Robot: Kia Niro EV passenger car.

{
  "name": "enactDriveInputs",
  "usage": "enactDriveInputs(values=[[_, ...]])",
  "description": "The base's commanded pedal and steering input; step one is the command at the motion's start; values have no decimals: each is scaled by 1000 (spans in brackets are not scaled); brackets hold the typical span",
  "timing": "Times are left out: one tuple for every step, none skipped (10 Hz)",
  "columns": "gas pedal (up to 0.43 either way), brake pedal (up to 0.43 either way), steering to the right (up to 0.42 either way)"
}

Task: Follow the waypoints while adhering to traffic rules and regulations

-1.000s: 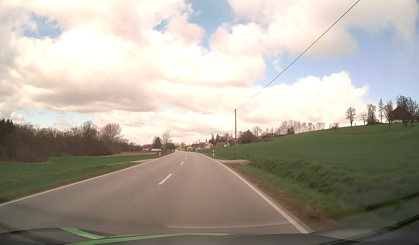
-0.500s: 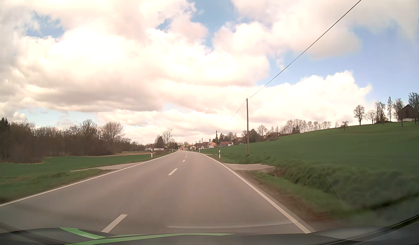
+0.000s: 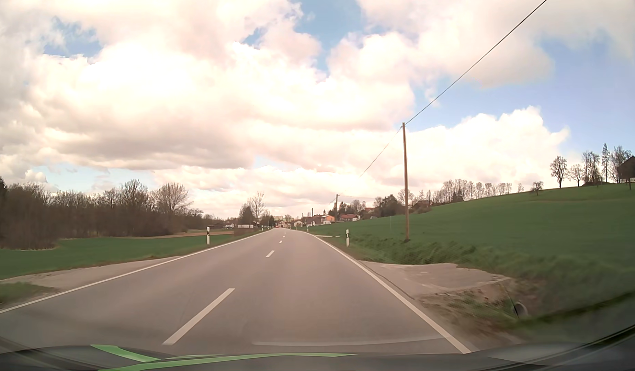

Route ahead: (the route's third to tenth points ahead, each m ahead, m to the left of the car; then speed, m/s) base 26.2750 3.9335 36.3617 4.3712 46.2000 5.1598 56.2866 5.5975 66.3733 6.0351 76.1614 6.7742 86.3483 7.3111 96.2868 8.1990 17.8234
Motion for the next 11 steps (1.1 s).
enactDriveInputs(values=[[220, 0, -10], [220, 0, -10], [220, 0, -10], [220, 0, -10], [220, 0, -9], [220, 0, -9], [220, 0, -9], [220, 0, -8], [220, 0, -8], [220, 0, -7], [220, 0, -6]])
